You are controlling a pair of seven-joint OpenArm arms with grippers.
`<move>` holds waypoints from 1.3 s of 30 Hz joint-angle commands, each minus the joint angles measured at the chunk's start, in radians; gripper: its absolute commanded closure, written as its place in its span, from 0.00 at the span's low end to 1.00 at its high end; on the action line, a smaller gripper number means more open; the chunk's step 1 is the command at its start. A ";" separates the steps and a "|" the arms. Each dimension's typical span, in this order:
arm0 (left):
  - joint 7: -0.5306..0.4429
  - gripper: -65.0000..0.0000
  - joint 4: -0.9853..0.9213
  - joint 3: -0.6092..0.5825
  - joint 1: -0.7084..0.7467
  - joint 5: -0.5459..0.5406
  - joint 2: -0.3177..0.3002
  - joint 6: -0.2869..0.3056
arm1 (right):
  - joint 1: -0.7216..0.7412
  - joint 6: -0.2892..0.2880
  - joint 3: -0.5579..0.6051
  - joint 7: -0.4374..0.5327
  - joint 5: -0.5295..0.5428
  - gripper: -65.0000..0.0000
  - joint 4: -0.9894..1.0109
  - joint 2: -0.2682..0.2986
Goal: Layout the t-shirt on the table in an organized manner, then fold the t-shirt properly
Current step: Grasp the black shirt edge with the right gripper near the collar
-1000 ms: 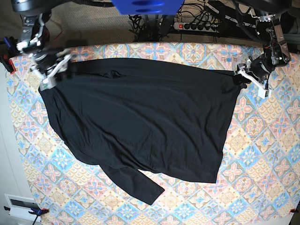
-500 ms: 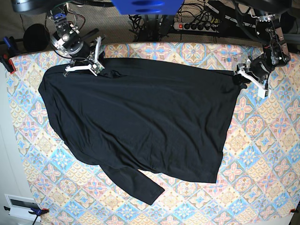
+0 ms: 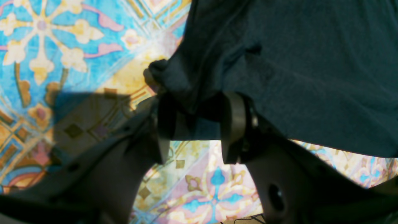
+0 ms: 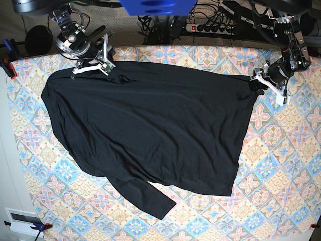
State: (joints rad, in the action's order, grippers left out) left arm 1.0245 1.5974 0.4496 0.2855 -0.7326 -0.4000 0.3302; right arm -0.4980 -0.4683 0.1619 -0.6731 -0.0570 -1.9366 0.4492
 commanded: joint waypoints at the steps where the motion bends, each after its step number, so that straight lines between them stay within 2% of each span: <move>1: -0.013 0.62 0.014 -0.004 -0.007 -0.012 -0.017 0.004 | 0.003 -0.016 -0.002 0.014 0.003 0.60 -0.019 0.010; 3: -0.013 0.62 0.014 -0.004 -0.007 -0.012 -0.017 0.004 | 0.003 -0.048 -0.005 0.014 0.003 0.60 -0.019 0.010; 8: -0.013 0.62 0.014 -0.004 -0.007 -0.012 -0.017 0.004 | 0.028 -0.050 -0.003 0.011 0.003 0.61 -0.013 0.035; 16: -0.013 0.62 0.014 -0.004 -0.007 -0.014 -0.017 0.004 | 0.098 -0.050 -0.003 0.010 0.003 0.62 0.006 0.036; 19: -0.013 0.62 0.014 -0.004 -0.007 -0.014 -0.017 0.004 | 0.100 -0.051 -0.003 0.010 0.003 0.71 0.029 0.036; 24: -0.013 0.62 0.014 -0.004 -0.007 -0.014 -0.017 0.004 | 0.100 -0.053 -0.003 0.014 0.003 0.97 0.033 0.036; 25: -0.013 0.62 0.014 -0.004 -0.007 -0.014 -0.017 0.004 | 0.100 -0.053 -0.003 0.016 0.003 1.00 0.033 0.036; 34: -0.013 0.62 0.016 -0.004 -0.009 -0.014 0.000 0.004 | 0.098 -0.053 -0.015 0.020 0.006 1.00 -0.010 0.036; 39: -0.013 0.62 0.017 -0.004 -0.009 -0.014 0.005 0.004 | 0.094 -0.053 -0.089 0.019 0.006 1.00 -0.048 0.036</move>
State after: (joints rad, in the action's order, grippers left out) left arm 1.0252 1.5974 0.4385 0.2848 -0.7349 -0.3801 0.3305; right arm -0.4061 -0.5236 0.0776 -0.6674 -0.0551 -1.9694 0.4721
